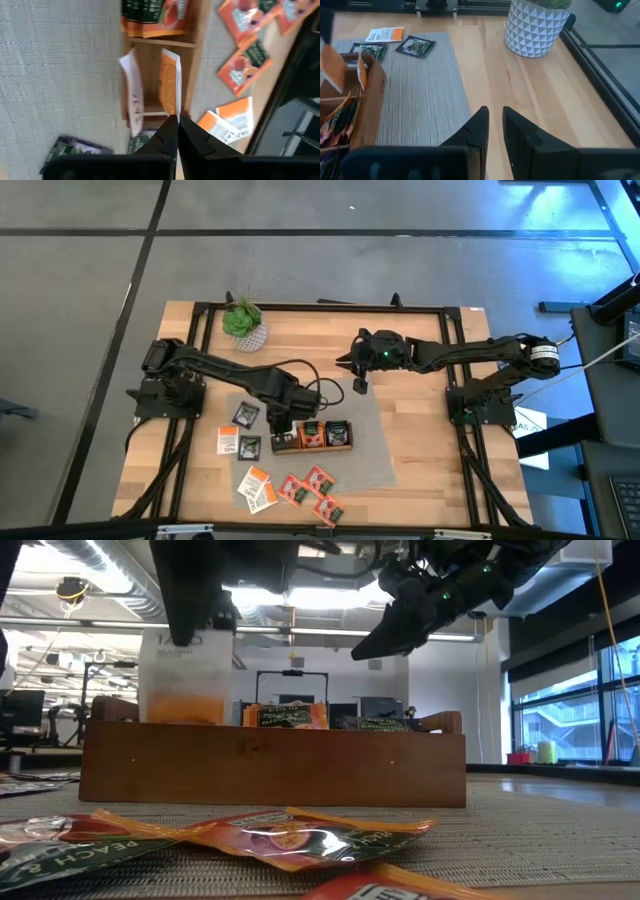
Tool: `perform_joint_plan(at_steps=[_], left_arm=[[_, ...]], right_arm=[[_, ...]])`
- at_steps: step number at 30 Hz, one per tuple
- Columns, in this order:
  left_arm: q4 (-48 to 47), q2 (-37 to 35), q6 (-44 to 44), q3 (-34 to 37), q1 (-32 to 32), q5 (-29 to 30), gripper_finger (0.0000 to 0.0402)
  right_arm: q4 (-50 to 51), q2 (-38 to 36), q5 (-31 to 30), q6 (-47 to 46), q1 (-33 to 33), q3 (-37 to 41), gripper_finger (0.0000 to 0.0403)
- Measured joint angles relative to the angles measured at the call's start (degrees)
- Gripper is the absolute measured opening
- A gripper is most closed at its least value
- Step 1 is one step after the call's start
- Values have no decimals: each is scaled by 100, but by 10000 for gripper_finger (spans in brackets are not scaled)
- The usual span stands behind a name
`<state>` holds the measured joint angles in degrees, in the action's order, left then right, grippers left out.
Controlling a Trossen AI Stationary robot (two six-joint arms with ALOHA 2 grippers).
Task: Pick & Place Tea
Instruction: Put the white tea bag into the left section of the wooden organizer
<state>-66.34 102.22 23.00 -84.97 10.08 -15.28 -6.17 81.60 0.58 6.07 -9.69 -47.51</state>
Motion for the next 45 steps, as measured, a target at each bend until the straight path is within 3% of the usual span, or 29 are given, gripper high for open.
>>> perform_joint_plan(at_steps=[8, 14, 33, 45], left_arm=[[-93, 102, -40, -4, -135, 83, 3], [-107, 104, -143, -4, -170, 624, 3], [-147, 360, -375, 0, -113, 517, 7], [-147, 360, -476, 0, -115, 305, 32]], right_arm=[[4, 0, 4, 7, 0, 0, 58], [18, 0, 7, 15, 0, 0, 58], [46, 0, 7, 7, 0, 0, 58], [92, 4, 6, 9, 0, 0, 58]])
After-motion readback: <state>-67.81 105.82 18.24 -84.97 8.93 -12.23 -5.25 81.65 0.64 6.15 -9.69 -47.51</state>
